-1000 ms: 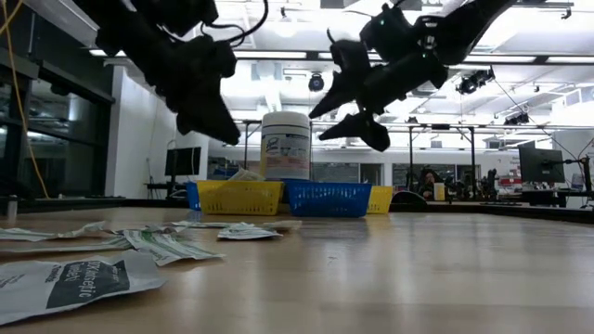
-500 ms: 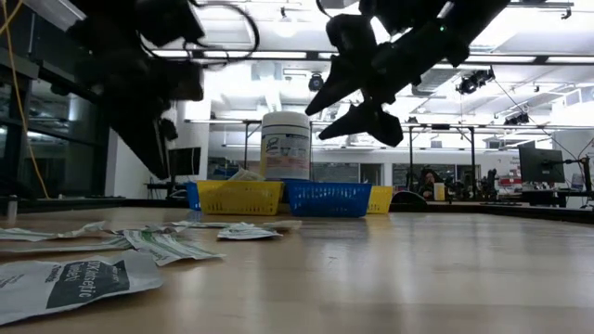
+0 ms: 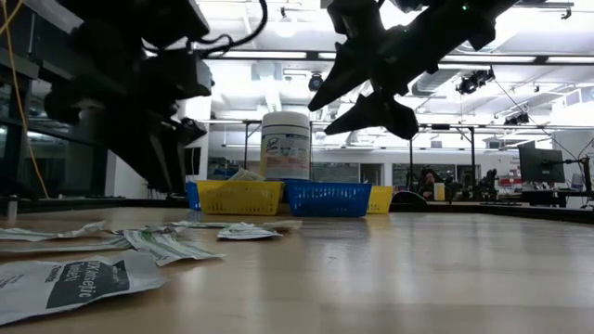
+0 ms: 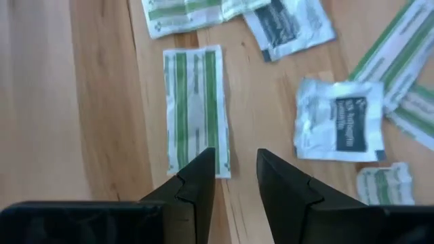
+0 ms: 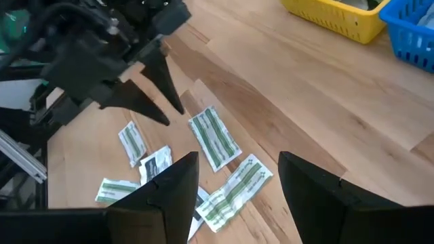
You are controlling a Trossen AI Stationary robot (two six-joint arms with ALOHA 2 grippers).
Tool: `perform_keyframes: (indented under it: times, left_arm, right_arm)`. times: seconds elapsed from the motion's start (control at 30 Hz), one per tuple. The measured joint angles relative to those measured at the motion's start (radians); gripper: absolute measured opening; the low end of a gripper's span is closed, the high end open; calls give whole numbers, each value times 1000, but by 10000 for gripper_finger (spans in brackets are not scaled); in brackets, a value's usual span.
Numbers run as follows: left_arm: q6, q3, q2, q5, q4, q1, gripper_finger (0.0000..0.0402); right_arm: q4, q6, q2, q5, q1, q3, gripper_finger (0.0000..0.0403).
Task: Pick & Place First Aid Supplies
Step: Put the green bandage pad into the left yellow bin
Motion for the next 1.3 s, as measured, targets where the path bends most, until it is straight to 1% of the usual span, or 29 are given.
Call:
perform_keyframes:
  times: [0.3,0.5,0.87,1.0,1.23,1.3]
  left_arm:
    - [34,0,87,9,9,2,108]
    - [34,3,150,-20,27,2,108]
    - [32,7,235,-35,54,2,106]
    - [26,7,242,-58,67,1,82]
    - [0,5,252,-78,76,0,11]
    - [-7,6,257,-85,76,0,5]
  right_arm:
    - [-5,27,0,56,30,0,197]
    - [-5,35,0,57,29,0,197]
    - [-5,42,0,56,29,0,197]
    - [-5,42,0,56,29,0,197]
    - [-6,42,0,56,29,0,197]
    - [-6,42,0,56,29,0,197]
